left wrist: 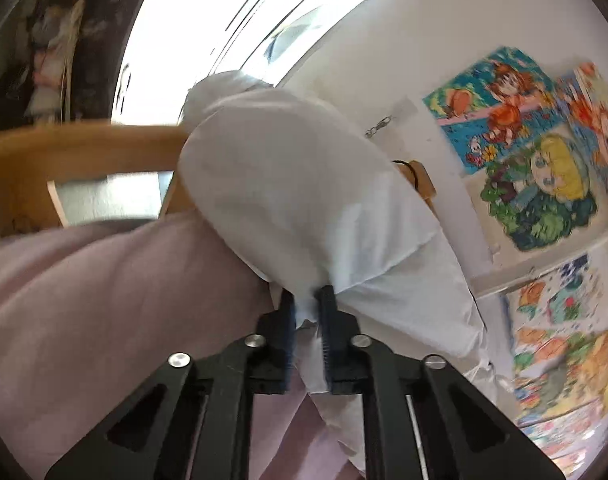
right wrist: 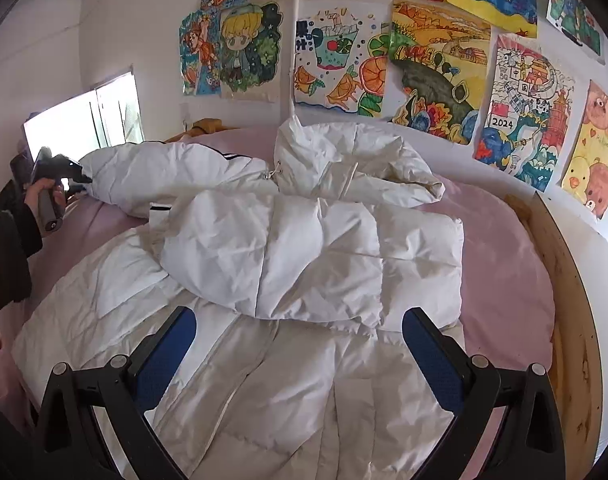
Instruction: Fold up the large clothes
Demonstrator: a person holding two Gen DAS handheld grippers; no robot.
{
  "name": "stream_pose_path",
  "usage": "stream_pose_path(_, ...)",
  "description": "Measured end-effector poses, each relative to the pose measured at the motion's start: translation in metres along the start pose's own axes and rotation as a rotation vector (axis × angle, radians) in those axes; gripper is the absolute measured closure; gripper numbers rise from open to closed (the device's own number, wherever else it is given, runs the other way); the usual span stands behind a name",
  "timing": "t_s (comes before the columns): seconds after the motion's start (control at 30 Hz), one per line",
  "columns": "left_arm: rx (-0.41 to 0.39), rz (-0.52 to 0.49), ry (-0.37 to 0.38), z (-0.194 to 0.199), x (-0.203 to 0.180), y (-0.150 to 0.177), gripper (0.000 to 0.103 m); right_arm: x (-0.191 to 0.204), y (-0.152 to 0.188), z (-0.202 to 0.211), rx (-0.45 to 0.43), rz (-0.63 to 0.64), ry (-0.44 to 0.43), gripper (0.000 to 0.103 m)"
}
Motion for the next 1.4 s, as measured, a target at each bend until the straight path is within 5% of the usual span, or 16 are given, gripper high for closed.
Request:
stream_pose_path(0.4,-0.221,-0.317,-0.055,0.047,-0.070,0.001,0.102,-0.002,0.007,-0.005,0.008,-0.008,-0.011,0.000)
stream_pose_path(0.63,-0.376,-0.646,0.026,0.108,-0.162,0.028,0.102,-0.011,-0.004,0.003,-0.038,-0.048,-0.008,0.000)
stream_pose_path(0.8,-0.426,-0.917,0.130,0.147,-0.237,0.087,0.101,-0.029,-0.014,0.013,-0.077,-0.111,0.004,0.000)
stream_pose_path(1.03,-0.288,-1.340,0.328,0.167,-0.313,0.223,0.101,-0.078,-0.022,0.027,-0.132,-0.235,0.077,0.000)
stream_pose_path(1.17,-0.219,-1.579,0.359,0.159,-0.324,0.292,0.101,-0.106,-0.016,0.028,-0.130,-0.307,0.106,0.000)
stream_pose_path(1.27,-0.097,-1.721,0.391,0.145,-0.315,0.339,0.099,-0.124,-0.008,0.025,-0.113,-0.353,0.130,0.000)
stream_pose_path(1.33,0.007,-1.794,0.439,0.135,-0.305,0.370,0.093,-0.134,-0.001,0.021,-0.098,-0.386,0.139,0.000)
stream_pose_path(1.4,0.126,-1.835,0.495,0.130,-0.292,0.396,0.070,-0.144,0.005,0.017,-0.081,-0.424,0.141,0.000)
Point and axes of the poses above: each gripper's, at about its wrist camera, not at the fingertips, and z roughly against the way its jaws point, x to its left, y to its underside, the point moved 9 cm from there along -z, roughly the way its jaws point, and after that the axes turned 3 degrees about -z, right-handed, at the moved point
